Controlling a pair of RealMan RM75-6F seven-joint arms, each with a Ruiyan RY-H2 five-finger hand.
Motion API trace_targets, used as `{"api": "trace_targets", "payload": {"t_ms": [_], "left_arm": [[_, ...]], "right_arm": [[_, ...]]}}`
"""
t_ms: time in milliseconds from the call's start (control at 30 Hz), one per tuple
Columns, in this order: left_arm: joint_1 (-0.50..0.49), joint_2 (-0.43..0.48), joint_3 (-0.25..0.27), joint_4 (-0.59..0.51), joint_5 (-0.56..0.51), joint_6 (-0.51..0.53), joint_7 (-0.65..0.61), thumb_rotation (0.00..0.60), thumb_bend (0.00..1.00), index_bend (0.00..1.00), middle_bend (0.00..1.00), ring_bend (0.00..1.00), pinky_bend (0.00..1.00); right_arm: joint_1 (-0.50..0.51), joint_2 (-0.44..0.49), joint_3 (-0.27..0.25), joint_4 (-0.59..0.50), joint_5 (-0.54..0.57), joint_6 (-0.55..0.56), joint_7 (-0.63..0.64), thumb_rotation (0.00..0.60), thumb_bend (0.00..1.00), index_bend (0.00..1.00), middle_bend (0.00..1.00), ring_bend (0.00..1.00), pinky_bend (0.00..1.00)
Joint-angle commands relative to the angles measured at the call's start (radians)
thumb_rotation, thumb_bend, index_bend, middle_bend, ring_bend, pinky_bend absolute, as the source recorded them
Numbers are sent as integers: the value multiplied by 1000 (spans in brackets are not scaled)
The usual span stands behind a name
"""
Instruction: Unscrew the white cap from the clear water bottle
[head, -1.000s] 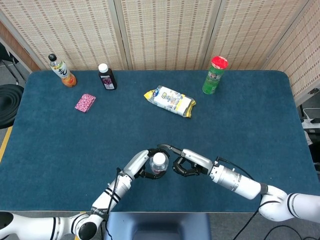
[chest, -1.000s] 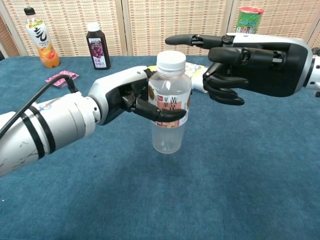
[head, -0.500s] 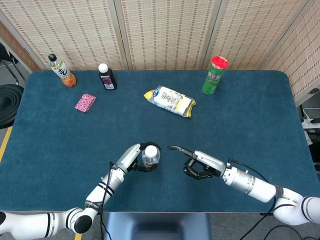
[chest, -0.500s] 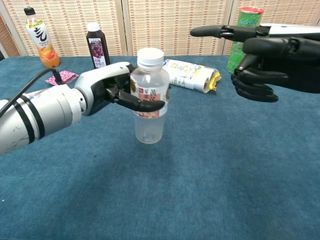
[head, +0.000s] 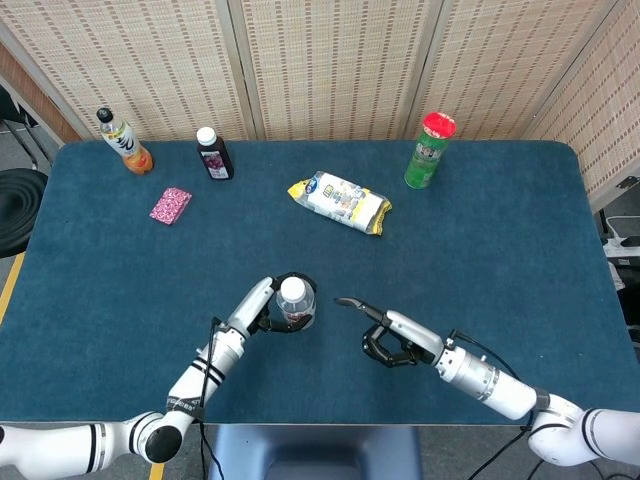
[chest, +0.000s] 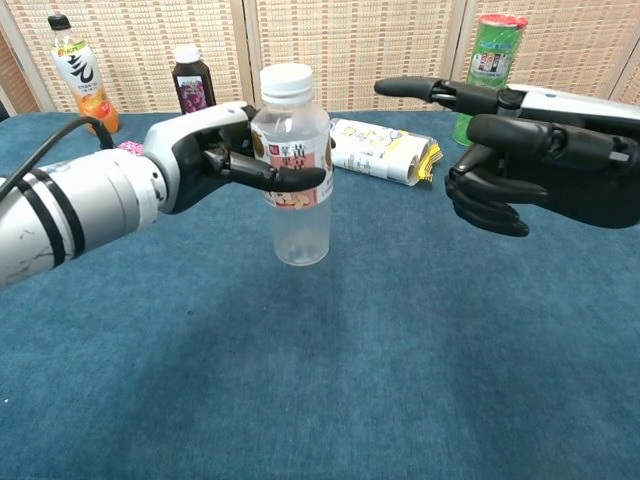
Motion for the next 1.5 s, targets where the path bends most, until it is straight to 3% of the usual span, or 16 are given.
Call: {"api": "trace_targets", "payload": {"t_ms": [33, 1500], "left_arm": [[-6, -8, 8, -1, 5, 6, 21, 600, 564, 587, 693, 339, 226], [-44, -21, 34, -17, -12, 22, 148, 600, 571, 594, 709, 353, 226]], "right_arm": [[-1, -16, 13, 5, 12, -5, -5, 379, 682, 0, 903, 775, 830], [46, -4, -4, 24, -11, -33, 68, 378, 682, 0, 923, 786, 831]]}}
